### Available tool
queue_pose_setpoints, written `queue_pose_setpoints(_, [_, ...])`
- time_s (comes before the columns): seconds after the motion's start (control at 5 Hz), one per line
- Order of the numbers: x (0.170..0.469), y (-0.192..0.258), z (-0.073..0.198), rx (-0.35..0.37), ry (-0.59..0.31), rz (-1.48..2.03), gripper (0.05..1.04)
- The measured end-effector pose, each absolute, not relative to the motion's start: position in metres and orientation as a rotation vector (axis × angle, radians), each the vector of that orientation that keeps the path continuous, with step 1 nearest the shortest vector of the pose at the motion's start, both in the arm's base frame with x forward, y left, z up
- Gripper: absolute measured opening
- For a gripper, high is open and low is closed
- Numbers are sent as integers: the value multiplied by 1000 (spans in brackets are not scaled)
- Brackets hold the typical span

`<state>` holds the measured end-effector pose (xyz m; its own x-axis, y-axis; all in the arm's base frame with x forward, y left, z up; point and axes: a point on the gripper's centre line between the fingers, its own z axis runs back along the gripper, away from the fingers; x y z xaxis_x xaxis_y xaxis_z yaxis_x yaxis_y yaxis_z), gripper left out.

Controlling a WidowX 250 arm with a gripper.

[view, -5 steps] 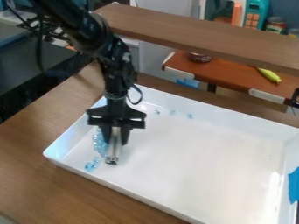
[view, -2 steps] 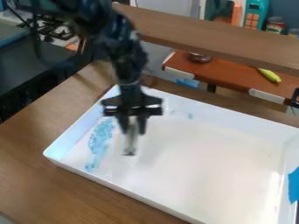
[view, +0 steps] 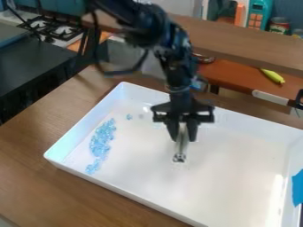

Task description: Sweep into pile

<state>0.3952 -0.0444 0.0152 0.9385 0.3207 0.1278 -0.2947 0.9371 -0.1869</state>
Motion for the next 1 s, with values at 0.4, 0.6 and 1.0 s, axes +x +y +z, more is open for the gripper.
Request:
queue_pose_setpoints(0.4, [420,-59,-8,-148,-115,307,380])
queue_pose_setpoints(0.6, [427,-61,-4,-154,-125,318,380])
queue_pose_setpoints(1.0, [431,-40,-8,-153,-116,376,380])
